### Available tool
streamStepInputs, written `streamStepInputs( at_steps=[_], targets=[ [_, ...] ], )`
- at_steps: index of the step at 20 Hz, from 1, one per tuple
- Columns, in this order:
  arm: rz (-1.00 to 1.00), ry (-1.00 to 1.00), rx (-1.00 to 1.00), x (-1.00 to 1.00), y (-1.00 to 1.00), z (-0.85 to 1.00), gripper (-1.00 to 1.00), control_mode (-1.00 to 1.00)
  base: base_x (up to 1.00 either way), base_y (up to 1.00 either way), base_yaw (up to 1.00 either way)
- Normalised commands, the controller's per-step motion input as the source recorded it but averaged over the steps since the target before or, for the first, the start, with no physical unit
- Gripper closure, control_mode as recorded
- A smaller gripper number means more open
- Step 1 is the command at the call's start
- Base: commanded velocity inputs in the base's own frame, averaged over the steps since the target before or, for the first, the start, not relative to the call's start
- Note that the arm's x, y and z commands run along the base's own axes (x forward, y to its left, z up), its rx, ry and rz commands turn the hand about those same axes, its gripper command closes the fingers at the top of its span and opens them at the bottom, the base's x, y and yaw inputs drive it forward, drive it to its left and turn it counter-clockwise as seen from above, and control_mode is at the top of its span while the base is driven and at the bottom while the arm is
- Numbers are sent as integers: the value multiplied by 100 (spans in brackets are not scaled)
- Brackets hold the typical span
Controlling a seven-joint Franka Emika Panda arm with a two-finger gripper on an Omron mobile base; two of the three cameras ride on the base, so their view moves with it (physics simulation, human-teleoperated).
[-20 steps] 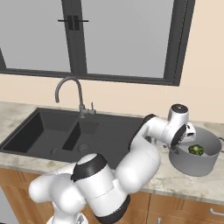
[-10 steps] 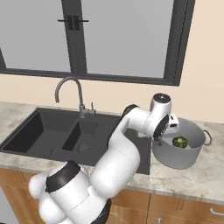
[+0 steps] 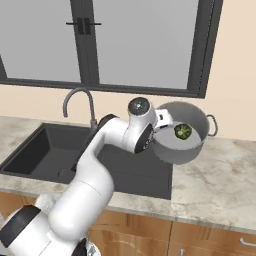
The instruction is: Dump the broccoli from the pot into the sink. Then turn on the water and wash the broccoli. Then turn off the water and put the broccoli back in the pot.
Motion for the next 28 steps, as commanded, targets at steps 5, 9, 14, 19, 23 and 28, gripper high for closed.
streamStepInputs(
  at_steps=[5,9,14,19,23,28],
  targets=[
    [0,-7,0,0,100,44,100,-100,0,0,0],
    [0,0,0,0,100,49,100,-100,0,0,0],
    [2,2,6,0,100,64,100,-100,0,0,0],
    [5,10,13,-11,100,45,100,-100,0,0,0],
    [6,10,17,-29,100,20,100,-100,0,0,0],
    [6,5,14,-41,100,5,100,-100,0,0,0]
  ],
)
